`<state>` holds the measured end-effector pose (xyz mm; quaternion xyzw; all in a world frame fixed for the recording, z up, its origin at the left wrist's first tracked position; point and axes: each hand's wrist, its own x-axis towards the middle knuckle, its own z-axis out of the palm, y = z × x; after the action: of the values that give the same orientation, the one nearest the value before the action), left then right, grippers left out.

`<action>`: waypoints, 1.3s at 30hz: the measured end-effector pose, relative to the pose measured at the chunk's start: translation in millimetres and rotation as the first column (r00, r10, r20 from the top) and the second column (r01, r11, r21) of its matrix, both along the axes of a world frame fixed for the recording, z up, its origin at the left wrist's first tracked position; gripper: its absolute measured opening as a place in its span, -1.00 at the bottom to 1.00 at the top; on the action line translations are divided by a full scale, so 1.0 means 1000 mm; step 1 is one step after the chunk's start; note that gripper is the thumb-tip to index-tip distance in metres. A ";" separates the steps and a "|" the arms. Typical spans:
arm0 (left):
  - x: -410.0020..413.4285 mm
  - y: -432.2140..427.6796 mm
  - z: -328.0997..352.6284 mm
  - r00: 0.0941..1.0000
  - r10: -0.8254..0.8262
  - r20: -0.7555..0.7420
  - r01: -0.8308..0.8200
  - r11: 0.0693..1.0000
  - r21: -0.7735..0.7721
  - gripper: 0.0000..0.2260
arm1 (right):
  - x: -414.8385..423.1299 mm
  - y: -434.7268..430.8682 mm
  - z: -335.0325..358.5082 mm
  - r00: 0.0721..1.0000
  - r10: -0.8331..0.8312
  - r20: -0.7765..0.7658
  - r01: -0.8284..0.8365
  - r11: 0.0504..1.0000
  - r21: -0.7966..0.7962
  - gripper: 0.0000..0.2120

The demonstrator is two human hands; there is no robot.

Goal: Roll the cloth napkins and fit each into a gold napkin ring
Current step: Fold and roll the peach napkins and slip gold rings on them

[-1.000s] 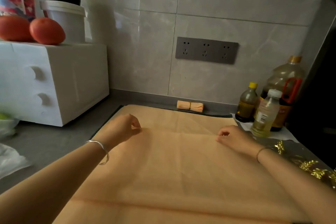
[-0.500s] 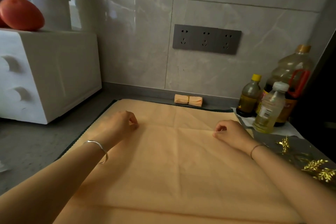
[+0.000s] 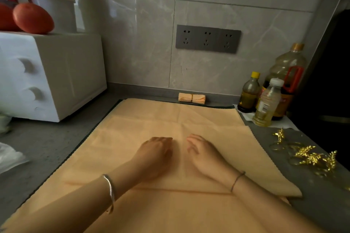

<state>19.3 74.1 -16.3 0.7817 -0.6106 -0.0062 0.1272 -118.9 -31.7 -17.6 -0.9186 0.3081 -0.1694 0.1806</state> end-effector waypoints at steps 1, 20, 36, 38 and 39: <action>-0.003 0.003 -0.002 1.000 0.009 0.001 -0.009 0.999 0.035 -0.48 | 0.004 0.010 -0.003 1.000 0.004 -0.008 -0.004 1.000 -0.013 -0.60; 0.001 0.036 -0.017 1.000 0.003 0.024 -0.007 0.989 0.150 -0.24 | -0.059 0.006 -0.014 0.941 -0.151 -0.302 0.115 0.984 -0.133 -0.52; 0.043 0.086 -0.010 0.971 0.236 0.046 -0.241 0.945 0.220 -0.35 | -0.151 -0.032 -0.012 0.907 -0.239 -0.348 0.235 0.971 -0.052 -0.43; 0.048 0.092 -0.009 0.963 0.264 0.046 -0.268 0.934 0.236 -0.40 | -0.150 -0.033 -0.011 0.900 -0.233 -0.367 0.232 0.972 -0.049 -0.43; 0.049 0.094 -0.007 0.960 0.276 0.042 -0.278 0.930 0.240 -0.41 | -0.150 -0.033 -0.010 0.897 -0.231 -0.376 0.231 0.972 -0.047 -0.43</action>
<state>68.7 167.9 -23.8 0.8696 -0.4894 -0.0600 0.0278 -268.6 -64.9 -27.6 -0.8910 0.4437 -0.0093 0.0958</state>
